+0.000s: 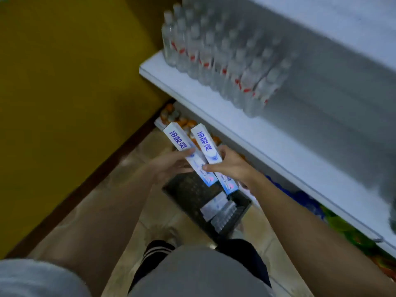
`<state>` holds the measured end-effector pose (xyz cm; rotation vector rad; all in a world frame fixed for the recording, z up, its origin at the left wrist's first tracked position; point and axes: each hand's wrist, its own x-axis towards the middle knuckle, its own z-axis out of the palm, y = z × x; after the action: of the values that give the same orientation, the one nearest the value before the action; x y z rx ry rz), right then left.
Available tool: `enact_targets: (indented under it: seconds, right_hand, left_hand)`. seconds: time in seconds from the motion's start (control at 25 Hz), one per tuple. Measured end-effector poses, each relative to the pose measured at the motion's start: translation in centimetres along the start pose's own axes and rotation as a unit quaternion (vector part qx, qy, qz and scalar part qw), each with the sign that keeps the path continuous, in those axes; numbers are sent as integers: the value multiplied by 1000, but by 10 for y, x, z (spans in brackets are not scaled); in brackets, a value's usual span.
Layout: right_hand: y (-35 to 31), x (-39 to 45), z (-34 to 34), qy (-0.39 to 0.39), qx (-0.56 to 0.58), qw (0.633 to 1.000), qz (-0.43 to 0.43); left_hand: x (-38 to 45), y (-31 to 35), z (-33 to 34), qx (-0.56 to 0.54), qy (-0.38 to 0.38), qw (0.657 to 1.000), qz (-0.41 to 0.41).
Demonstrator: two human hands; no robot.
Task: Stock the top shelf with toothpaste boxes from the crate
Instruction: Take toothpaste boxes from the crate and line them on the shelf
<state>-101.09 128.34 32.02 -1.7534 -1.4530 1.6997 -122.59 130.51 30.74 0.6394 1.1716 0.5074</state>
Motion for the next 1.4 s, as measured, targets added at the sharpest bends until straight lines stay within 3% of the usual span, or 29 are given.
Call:
enact_targets:
  seconds: [0.2,0.32,0.4,0.52,0.64,0.8,1.0,1.2,1.4]
  right_hand:
    - [-119,-40,-50,51,-107,988,-102]
    - [-183,-66,-83,59,-142,976,-153]
    - [-215,-84,-101,60,-173,967,-177]
    - [-249,-103,-121,53,-194,961,-192]
    - [-268,-116,-134,38,-222,955,-190]
    - [-288,-133,-162,94,-188,956,-205]
    - [-333,-173,-198,172,-138,947,-233]
    - [-375,-218,-213,263,-209,912,-233]
    - [-401,-279,-228,341,-210,884,-241]
  left_hand:
    - [-71,152,-15,8,29,989,143]
    - [-118,230,-17,174,0,972,159]
    - [-145,274,-7,328,-21,934,137]
    - [-171,314,18,519,-23,849,97]
    - [-175,325,35,598,-24,797,84]
    - [-184,341,26,553,-26,826,108]
    - [-213,385,7,485,7,852,196]
    - [-241,430,13,446,-21,859,251]
    - [-278,487,44,411,-51,847,334]
